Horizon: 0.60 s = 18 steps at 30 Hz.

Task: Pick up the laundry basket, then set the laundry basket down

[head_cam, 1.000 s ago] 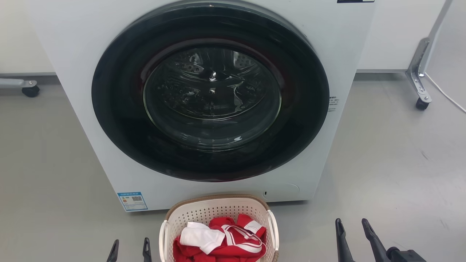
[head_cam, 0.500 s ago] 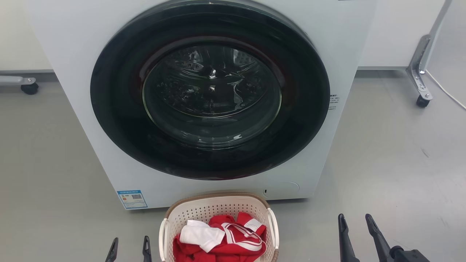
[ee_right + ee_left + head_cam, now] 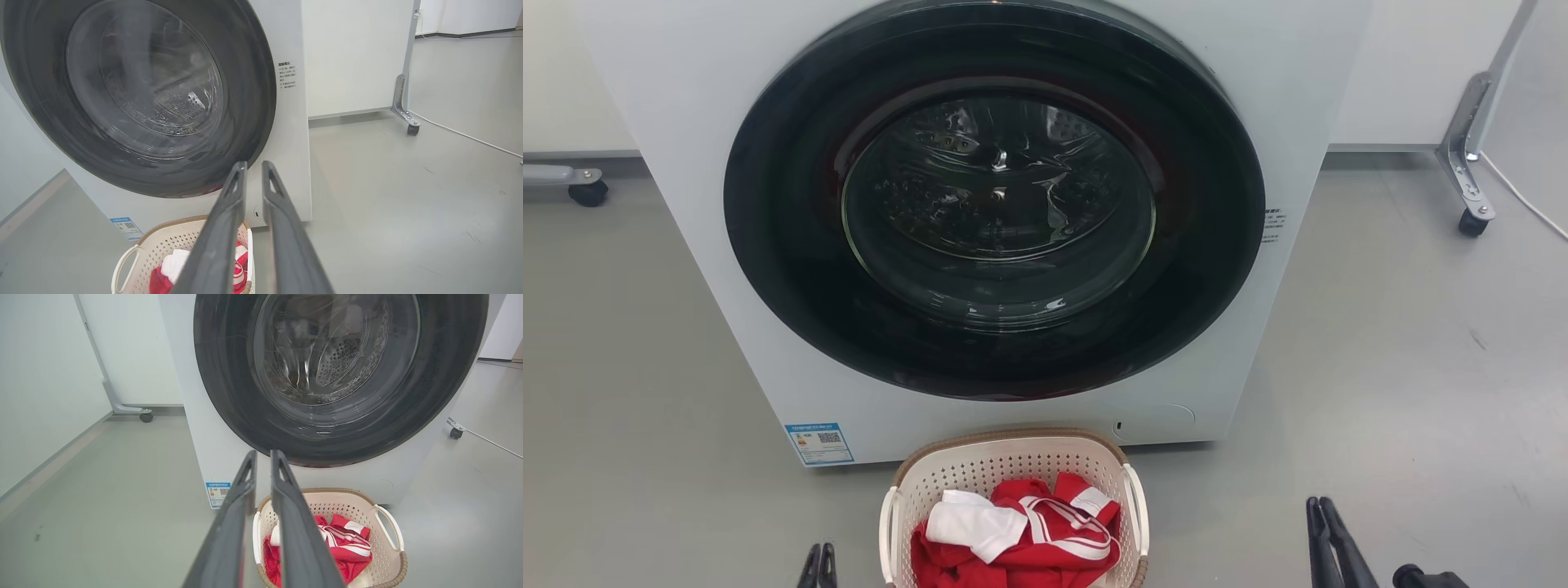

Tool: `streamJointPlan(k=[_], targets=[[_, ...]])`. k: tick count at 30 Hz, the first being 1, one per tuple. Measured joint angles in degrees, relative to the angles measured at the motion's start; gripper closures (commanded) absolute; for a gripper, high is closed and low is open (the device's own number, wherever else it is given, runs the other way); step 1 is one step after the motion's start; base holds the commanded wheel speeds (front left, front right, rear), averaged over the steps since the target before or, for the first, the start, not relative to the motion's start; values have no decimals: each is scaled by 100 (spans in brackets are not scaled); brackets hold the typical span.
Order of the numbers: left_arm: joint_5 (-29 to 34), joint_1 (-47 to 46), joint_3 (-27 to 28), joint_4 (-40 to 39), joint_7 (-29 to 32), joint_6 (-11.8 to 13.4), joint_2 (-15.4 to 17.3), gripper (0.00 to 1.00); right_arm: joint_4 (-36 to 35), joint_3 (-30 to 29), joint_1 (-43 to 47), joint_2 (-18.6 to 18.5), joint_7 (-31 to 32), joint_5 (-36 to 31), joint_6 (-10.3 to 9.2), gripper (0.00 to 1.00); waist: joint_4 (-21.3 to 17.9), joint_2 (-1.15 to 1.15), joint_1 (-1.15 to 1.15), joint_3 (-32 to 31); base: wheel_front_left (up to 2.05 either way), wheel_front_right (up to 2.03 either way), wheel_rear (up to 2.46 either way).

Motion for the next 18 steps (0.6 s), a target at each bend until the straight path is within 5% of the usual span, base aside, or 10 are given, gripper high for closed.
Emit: streamJointPlan(k=[18], targets=[[-1122, -68, 177, 311, 304, -210, -10, 100, 268, -328, 33, 51, 307, 1043, 187, 100, -9, 0, 0, 34, 0, 0, 0]])
